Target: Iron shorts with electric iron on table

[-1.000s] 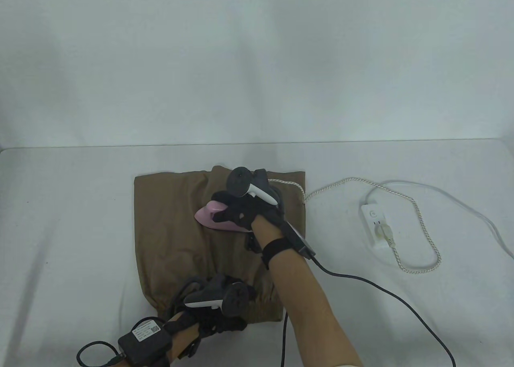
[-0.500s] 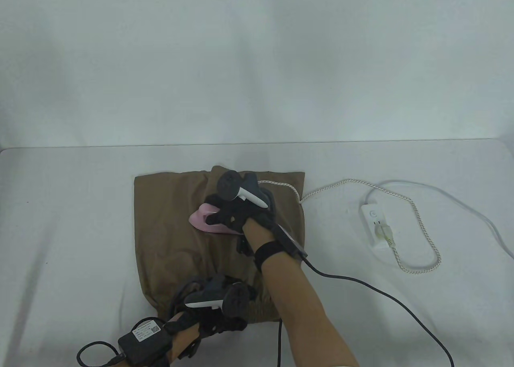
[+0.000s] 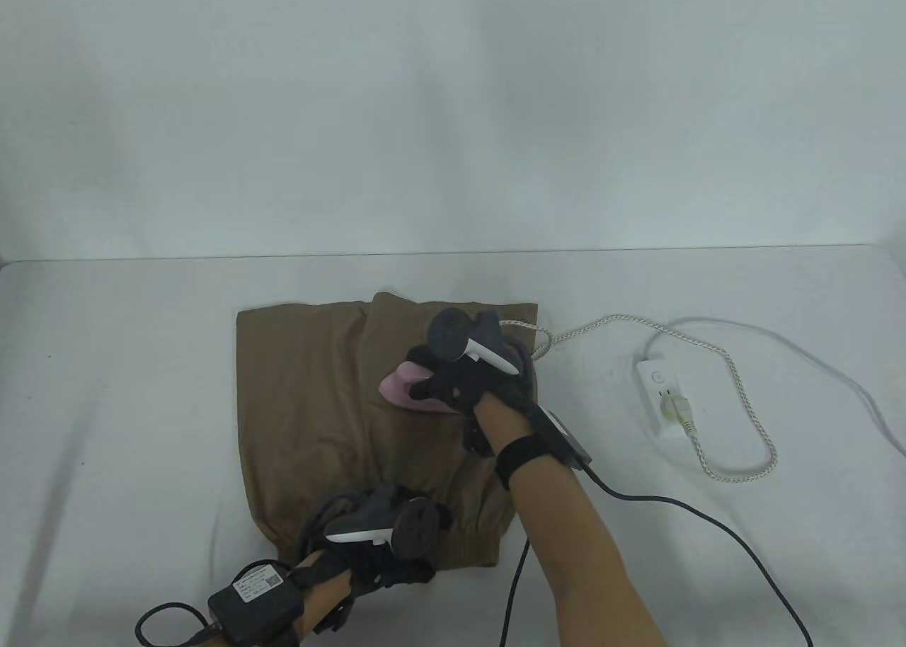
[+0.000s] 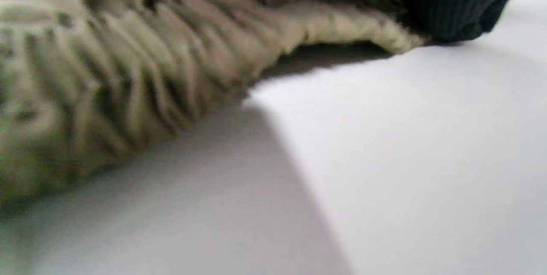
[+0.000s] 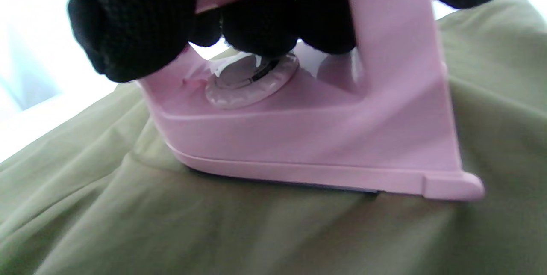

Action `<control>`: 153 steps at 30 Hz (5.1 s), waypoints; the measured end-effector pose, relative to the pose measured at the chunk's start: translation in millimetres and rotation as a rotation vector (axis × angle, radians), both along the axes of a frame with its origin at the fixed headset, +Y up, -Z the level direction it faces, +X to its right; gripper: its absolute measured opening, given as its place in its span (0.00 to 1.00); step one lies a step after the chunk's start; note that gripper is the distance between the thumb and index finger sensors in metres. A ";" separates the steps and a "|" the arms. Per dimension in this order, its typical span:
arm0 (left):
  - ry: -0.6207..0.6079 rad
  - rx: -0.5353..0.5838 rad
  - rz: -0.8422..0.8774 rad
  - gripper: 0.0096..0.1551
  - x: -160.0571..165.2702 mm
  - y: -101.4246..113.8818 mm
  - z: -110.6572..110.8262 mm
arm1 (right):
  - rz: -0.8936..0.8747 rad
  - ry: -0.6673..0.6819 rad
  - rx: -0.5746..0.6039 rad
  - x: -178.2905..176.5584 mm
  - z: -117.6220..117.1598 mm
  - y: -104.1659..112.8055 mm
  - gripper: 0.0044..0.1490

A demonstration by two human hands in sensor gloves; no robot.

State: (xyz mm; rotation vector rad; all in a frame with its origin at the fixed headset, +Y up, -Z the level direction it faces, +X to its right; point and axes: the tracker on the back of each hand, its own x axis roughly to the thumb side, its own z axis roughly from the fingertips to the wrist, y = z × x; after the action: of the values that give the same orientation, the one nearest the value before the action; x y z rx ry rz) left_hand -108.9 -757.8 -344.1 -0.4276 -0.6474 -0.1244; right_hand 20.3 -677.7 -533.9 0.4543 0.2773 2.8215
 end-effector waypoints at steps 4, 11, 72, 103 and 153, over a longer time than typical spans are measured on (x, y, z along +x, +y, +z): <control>-0.001 -0.001 0.003 0.50 -0.4 -0.3 -0.2 | 0.004 -0.032 0.007 21.9 4.8 0.1 0.43; -0.001 0.000 0.000 0.51 -0.4 -0.2 0.0 | 0.008 -0.089 -0.002 56.0 10.9 0.4 0.43; -0.009 -0.008 0.008 0.51 -0.6 -1.3 -0.5 | -0.008 0.005 -0.158 44.9 41.2 -3.3 0.43; 0.000 -0.011 0.007 0.51 -0.3 -1.5 -0.2 | -0.132 0.103 -0.167 -14.6 55.9 -8.6 0.43; 0.003 -0.016 0.008 0.51 -0.1 -1.6 -0.7 | -0.050 0.020 -0.195 65.5 83.0 -9.0 0.43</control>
State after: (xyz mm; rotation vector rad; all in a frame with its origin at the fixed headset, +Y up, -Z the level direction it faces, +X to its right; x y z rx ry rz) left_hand -109.0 -759.4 -344.7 -0.4404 -0.6475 -0.1106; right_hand 85.8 -686.8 -450.9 0.4400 0.5318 2.7083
